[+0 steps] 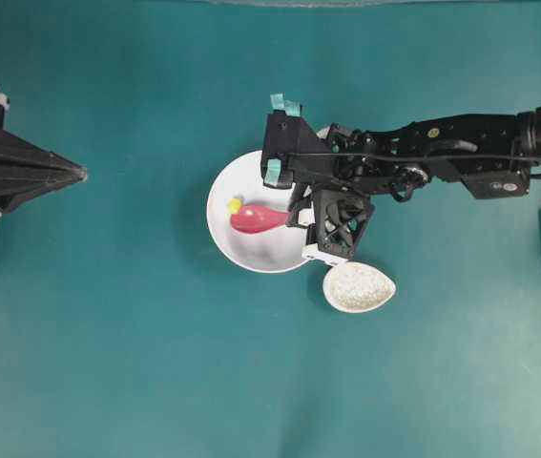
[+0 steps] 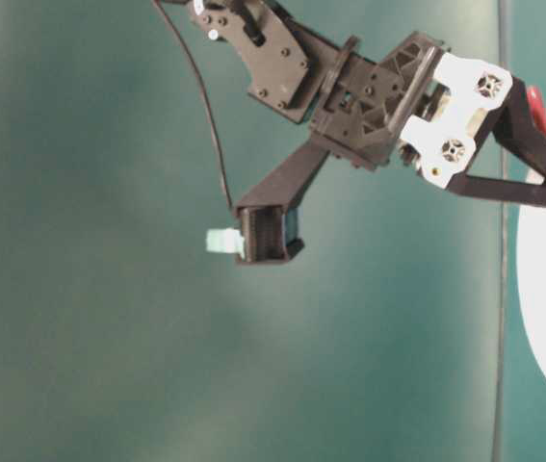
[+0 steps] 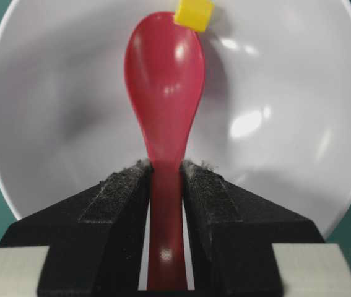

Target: Scoop the yellow hexagonal prism block from the bowl with a spoon using the right arm.

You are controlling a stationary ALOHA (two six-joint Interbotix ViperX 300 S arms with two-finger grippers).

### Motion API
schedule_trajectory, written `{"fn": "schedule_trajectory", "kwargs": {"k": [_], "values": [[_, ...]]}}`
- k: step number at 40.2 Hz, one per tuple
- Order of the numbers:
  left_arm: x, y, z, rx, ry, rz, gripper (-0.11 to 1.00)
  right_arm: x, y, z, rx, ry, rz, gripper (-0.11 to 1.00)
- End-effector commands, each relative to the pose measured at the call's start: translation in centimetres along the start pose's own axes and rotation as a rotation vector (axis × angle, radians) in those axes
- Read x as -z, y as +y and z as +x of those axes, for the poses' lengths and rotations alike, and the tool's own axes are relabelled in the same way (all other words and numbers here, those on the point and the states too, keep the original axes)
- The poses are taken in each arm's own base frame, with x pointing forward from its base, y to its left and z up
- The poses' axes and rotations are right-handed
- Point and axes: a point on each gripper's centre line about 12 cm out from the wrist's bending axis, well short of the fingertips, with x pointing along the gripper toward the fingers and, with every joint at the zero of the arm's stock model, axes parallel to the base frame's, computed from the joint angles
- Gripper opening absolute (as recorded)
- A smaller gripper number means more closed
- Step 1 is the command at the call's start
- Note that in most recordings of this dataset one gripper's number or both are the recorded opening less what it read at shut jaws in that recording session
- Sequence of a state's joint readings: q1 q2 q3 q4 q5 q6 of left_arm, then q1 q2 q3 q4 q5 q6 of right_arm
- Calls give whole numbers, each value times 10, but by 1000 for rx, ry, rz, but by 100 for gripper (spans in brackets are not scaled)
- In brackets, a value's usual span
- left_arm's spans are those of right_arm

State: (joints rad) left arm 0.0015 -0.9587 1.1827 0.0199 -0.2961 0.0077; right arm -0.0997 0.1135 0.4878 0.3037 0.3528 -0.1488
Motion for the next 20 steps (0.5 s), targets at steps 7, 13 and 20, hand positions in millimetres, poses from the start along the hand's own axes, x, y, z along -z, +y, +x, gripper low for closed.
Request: {"fn": "schedule_trajectory", "kwargs": {"k": [7,13,20], "values": [[-8,0,3,0,-18,3,0,-12,3,-6,-5,-45,-4,24],[-8,0,3,0,-20,3,0,-10,3,-3,-4,-36,-3,24],[-8,0,3,0,-18,3,0,-12,3,-3,-4,-42,-4,24]]}}
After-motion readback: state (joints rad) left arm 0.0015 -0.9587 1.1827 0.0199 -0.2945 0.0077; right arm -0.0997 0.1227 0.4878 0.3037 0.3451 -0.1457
